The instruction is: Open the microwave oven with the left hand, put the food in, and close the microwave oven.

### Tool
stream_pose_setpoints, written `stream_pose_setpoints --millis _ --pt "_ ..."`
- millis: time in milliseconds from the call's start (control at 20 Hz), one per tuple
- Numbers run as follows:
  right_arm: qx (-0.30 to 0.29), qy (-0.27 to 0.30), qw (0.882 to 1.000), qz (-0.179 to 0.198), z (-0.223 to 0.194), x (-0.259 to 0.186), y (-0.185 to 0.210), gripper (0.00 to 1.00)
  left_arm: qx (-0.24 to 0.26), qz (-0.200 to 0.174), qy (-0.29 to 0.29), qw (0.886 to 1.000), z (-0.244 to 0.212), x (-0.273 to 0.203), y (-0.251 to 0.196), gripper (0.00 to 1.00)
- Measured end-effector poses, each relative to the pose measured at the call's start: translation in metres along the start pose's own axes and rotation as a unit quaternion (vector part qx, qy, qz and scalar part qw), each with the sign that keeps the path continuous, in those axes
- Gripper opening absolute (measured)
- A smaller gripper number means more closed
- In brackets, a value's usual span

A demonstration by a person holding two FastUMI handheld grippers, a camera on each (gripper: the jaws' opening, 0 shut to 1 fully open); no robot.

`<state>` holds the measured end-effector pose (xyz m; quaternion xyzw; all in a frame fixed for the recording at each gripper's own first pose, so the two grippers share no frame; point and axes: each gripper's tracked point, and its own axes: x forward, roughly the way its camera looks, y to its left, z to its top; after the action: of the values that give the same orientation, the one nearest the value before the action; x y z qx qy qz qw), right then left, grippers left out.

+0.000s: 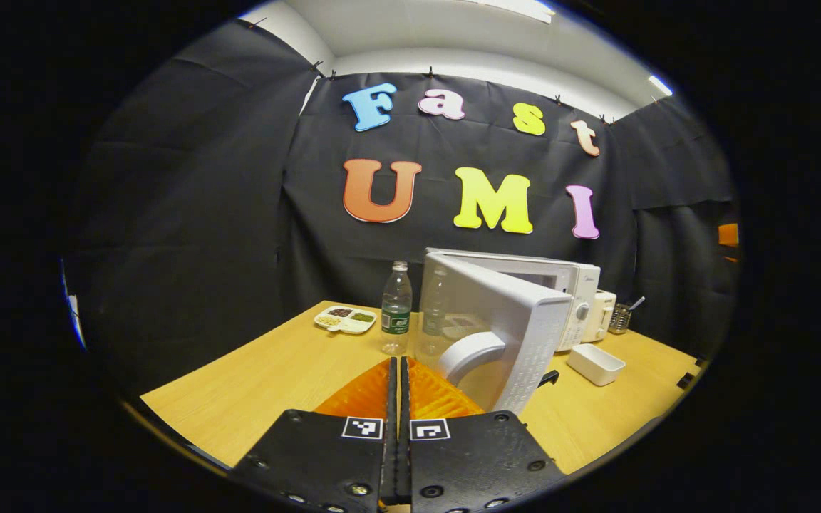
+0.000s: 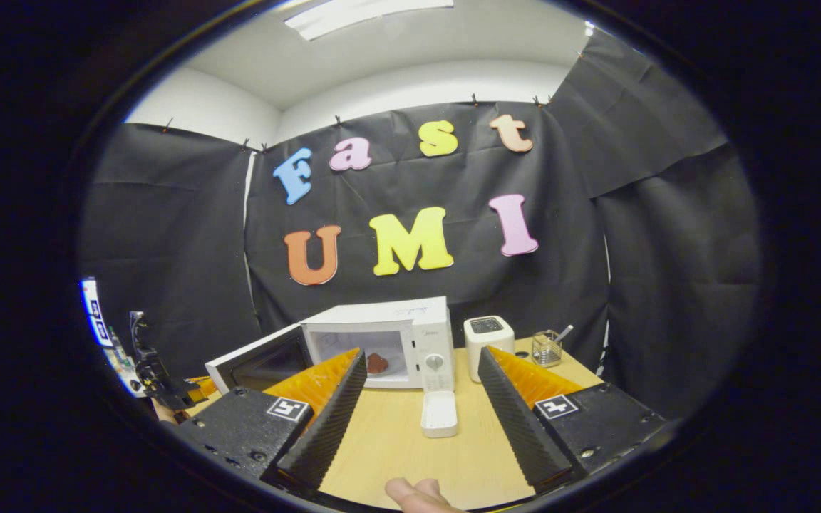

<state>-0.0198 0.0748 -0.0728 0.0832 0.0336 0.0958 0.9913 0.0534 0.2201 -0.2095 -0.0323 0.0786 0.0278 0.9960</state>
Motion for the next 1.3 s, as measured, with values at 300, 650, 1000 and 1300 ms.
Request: stream_pose_setpoints --millis 300,650,1000,1300 --pt "0.002 -0.003 1.0 -0.006 0.003 -0.013 -0.018 0.89 0.017 -0.05 0.006 0.999 -0.004 0.013 -0.076 0.0" --pt "0.014 -0.016 1.0 -0.024 0.011 -0.02 -0.047 1.0 0.029 -0.09 0.017 0.995 -0.021 0.041 -0.145 0.0" --pt "0.015 -0.013 0.999 -0.029 0.008 -0.016 -0.063 1.0 0.037 -0.128 0.028 0.991 -0.033 0.073 -0.205 0.0" --pt "0.02 -0.012 0.999 -0.032 0.005 -0.015 -0.076 1.0 0.008 -0.145 0.035 0.989 -0.039 0.123 -0.242 0.0"
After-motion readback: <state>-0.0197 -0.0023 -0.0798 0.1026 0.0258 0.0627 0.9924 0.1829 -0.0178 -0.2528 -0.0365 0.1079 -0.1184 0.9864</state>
